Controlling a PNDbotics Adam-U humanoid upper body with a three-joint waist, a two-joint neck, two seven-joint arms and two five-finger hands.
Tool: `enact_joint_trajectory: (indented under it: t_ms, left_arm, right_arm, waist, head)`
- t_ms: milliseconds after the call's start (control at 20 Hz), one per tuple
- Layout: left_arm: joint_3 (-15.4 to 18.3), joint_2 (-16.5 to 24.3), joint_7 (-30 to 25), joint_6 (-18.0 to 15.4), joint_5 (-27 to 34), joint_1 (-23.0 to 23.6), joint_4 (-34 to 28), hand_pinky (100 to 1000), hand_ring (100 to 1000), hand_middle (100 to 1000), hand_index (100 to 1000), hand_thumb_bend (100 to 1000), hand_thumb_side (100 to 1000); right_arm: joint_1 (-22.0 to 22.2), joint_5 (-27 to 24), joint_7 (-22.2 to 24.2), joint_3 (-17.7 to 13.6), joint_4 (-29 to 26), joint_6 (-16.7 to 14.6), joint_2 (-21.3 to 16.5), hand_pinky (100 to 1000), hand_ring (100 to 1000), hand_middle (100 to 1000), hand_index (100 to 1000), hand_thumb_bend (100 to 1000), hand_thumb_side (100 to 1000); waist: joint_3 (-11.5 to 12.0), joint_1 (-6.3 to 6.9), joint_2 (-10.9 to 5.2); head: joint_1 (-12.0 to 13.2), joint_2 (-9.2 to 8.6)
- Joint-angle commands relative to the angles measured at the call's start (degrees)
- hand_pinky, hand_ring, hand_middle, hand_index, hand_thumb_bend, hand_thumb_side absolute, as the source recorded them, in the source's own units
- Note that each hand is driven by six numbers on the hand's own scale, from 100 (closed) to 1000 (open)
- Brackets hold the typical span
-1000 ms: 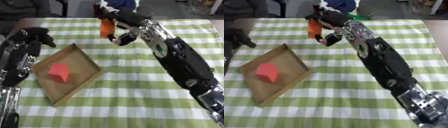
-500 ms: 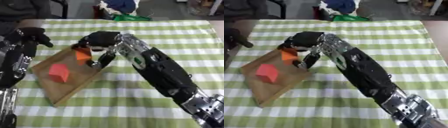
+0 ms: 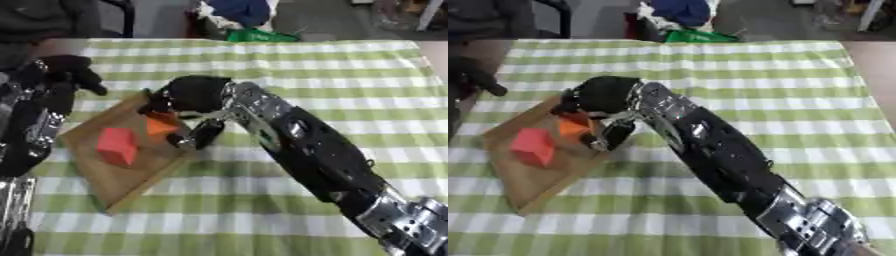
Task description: Pick up objects on the table and place them in the box.
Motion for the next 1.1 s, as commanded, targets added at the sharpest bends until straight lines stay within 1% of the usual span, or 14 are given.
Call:
enact_joint_trajectory:
  t_ms: [50, 100, 350, 400, 550, 600, 700, 800, 950, 1100]
  left_arm:
    - [0.2, 0.1, 0.0, 0.0, 0.1, -0.6, -1.1, 641, 572, 569, 764, 189, 605]
    - [0.2, 0.1, 0.0, 0.0, 0.1, -0.6, -1.1, 641, 572, 569, 764, 189, 605]
    - [0.2, 0.2, 0.0, 0.0, 0.1, -0.5, -1.1, 640, 572, 569, 764, 190, 605]
    - [0.2, 0.2, 0.0, 0.0, 0.1, -0.5, -1.2, 641, 572, 569, 765, 191, 604]
    - [0.2, 0.2, 0.0, 0.0, 0.0, -0.5, -1.2, 641, 572, 569, 765, 192, 603]
    - [0.2, 0.2, 0.0, 0.0, 0.0, -0.5, -1.3, 640, 572, 569, 766, 192, 603]
    - [0.2, 0.2, 0.0, 0.0, 0.0, -0.5, -1.3, 640, 572, 569, 766, 193, 603]
    - [0.2, 0.2, 0.0, 0.1, 0.0, -0.5, -1.3, 640, 573, 569, 766, 193, 603]
    - [0.2, 0.2, 0.1, 0.1, 0.0, -0.5, -1.4, 640, 574, 569, 766, 193, 602]
    - [0.3, 0.2, 0.1, 0.1, 0.0, -0.4, -1.3, 640, 574, 569, 767, 194, 601]
  right_arm:
    - [-1.1, 1.9, -2.2, -0.6, -1.1, 0.5, -0.7, 818, 850, 1000, 984, 115, 471]
    - [-1.1, 2.1, -2.4, -0.6, -1.2, 0.5, -0.8, 823, 858, 1000, 987, 126, 499]
    - [-0.9, 2.5, -2.2, -0.5, -1.3, -0.2, -1.0, 843, 883, 1000, 997, 139, 567]
    - [-0.9, 2.4, -1.9, -0.3, -1.3, -0.6, -1.0, 857, 897, 1000, 1000, 143, 611]
    - [-0.8, 1.4, -0.2, 0.2, -1.5, -2.4, -1.0, 879, 930, 1000, 1000, 173, 674]
    - [-0.8, 1.1, 0.7, 0.4, -1.5, -3.0, -1.1, 898, 955, 1000, 1000, 188, 705]
    - [-0.8, 0.3, 3.3, 0.8, -1.8, -4.8, -1.1, 929, 982, 1000, 1000, 205, 712]
    - [-0.8, -0.6, 5.4, 0.8, -2.4, -5.9, -1.2, 932, 985, 1000, 1000, 207, 715]
    - [-0.8, -2.0, 7.0, 0.7, -3.3, -6.0, -1.4, 932, 986, 1000, 1000, 204, 702]
    - [-0.8, -3.3, 7.7, 0.3, -3.9, -5.5, -1.9, 933, 984, 1000, 1000, 175, 686]
  waist:
    - [0.0, 0.09, -1.22]
    - [-0.1, 0.07, -1.23]
    - [-0.3, 0.01, -1.29]
    - [-0.4, -0.02, -1.3]
    - [-0.4, -0.05, -1.33]
    - [-0.4, -0.05, -1.34]
    - [-0.4, -0.08, -1.37]
    - [-0.5, -0.09, -1.37]
    - [-0.5, -0.05, -1.45]
    - [-0.6, -0.01, -1.58]
  head:
    - [-0.1, -0.27]
    - [0.0, -0.27]
    - [0.0, -0.36]
    - [0.0, -0.38]
    - [0.0, -0.41]
    - [0.0, -0.39]
    - [0.0, -0.35]
    - [0.0, -0.36]
    - [0.1, -0.34]
    - [0.1, -0.34]
